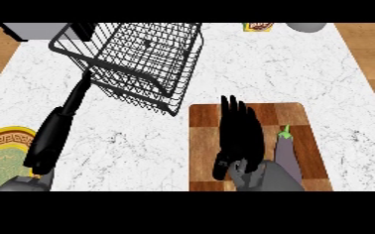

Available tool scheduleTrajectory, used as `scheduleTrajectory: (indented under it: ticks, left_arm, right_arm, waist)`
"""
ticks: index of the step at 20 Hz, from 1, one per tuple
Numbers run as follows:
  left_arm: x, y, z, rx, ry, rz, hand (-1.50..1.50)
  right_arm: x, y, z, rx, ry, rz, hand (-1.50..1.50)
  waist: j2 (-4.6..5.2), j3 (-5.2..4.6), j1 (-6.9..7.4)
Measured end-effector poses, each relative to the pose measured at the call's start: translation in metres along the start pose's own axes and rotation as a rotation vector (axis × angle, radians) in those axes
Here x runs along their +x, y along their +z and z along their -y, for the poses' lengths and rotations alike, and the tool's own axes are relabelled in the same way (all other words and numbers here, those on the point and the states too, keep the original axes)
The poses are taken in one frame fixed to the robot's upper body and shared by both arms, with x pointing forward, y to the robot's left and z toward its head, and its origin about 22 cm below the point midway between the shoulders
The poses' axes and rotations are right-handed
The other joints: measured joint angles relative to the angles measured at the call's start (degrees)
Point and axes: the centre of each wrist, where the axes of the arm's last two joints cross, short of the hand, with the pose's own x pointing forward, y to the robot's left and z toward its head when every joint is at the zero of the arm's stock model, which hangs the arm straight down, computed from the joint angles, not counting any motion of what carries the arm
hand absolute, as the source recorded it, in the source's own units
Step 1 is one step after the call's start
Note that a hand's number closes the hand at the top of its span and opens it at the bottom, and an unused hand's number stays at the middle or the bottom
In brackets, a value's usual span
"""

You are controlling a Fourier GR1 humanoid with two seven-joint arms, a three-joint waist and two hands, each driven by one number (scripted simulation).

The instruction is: Pick the lemon from the cutting board and place it in the tiered basket

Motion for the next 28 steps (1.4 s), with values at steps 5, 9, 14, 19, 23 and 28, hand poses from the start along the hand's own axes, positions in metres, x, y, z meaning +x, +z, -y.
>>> scheduleTrajectory:
  ticks: [5,9,14,19,23,28]
  left_arm:
    - [0.000,0.001,-0.001,-0.002,-0.004,-0.005,0.00]
    - [0.001,0.002,0.000,0.005,-0.001,-0.010,0.00]
    - [0.001,0.002,0.001,0.004,-0.004,-0.010,0.00]
    - [-0.001,0.001,0.000,0.006,-0.004,0.002,0.00]
    - [-0.003,0.001,0.003,0.005,-0.004,0.008,0.00]
    - [0.001,0.001,0.004,-0.003,0.003,0.001,0.00]
  right_arm:
    - [-0.005,0.000,-0.015,0.040,0.035,-0.036,-1.50]
    - [-0.009,0.002,-0.019,0.079,0.051,-0.052,-1.50]
    - [-0.017,0.002,-0.018,0.064,0.058,-0.093,-1.50]
    - [-0.027,0.007,-0.009,-0.021,0.074,-0.121,-1.50]
    - [-0.033,0.008,-0.005,-0.041,0.069,-0.143,-1.50]
    - [-0.044,0.008,-0.005,-0.026,0.066,-0.175,-1.50]
  waist:
    - [0.01,0.04,-0.22]
    - [0.01,0.04,-0.29]
    - [0.05,0.05,-0.33]
    - [0.06,0.09,-0.30]
    - [0.14,0.14,-0.13]
    - [0.21,0.14,0.08]
